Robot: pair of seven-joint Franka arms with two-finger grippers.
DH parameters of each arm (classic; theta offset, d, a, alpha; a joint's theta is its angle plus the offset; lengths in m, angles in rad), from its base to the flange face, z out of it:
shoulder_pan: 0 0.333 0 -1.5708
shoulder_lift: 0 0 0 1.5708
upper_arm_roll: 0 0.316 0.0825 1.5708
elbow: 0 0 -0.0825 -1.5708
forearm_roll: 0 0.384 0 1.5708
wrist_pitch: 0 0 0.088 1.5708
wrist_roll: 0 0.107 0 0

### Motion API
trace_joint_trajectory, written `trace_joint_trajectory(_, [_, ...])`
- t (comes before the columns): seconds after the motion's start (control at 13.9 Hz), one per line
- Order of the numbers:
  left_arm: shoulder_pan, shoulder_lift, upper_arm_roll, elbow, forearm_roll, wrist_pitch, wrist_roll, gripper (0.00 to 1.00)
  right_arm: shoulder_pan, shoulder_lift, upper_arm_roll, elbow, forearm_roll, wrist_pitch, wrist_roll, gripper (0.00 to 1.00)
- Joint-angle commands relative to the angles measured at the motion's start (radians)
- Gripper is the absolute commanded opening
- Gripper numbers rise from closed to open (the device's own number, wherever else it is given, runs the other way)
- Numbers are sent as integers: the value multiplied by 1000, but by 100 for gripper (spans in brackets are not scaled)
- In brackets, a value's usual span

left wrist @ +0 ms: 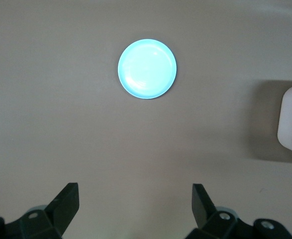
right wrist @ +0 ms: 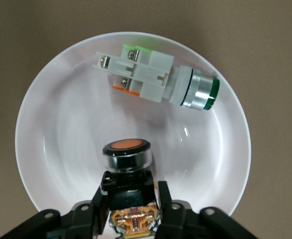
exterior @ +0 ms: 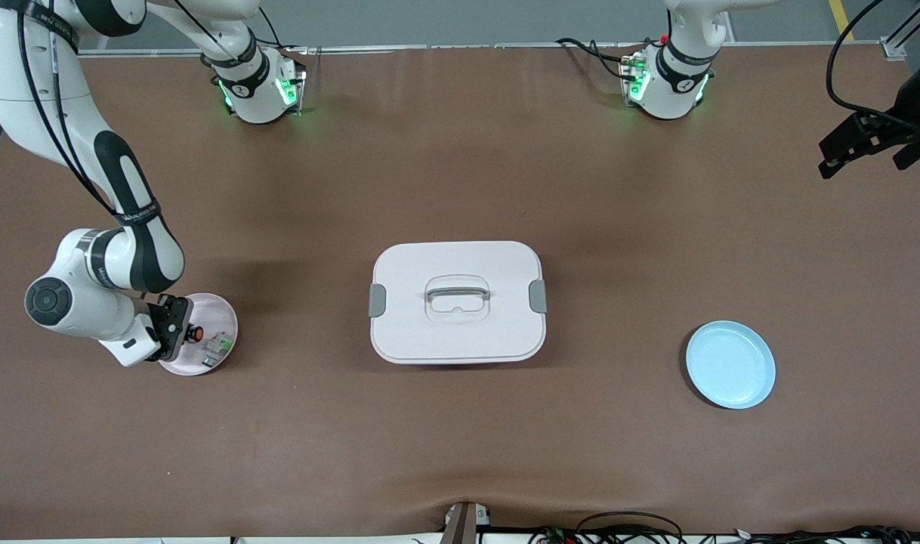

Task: Transfer orange switch to right arm and place
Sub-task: 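Lower the switch onto the pink plate and open the right gripper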

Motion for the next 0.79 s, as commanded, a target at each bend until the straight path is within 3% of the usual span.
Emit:
trace_joint_trajectory(0.0, [-3,12,-7,40,-11,-51,1,100,-11,4,8,16,19,11,-19,80])
trace_joint_trajectory(0.07, [0,9,-17,39,-11,-74,4,100,-12,2,8,19,18,11,-20,100])
trace_joint_trajectory(0.5, [9,-1,-11,22,-12,-96,14,100,-5,-14,7,44,18,-4,-4,100])
trace_joint_trajectory(0.72, [8,4,-11,23,-12,-83,14,100,-6,-16,7,90,19,-132,88,100])
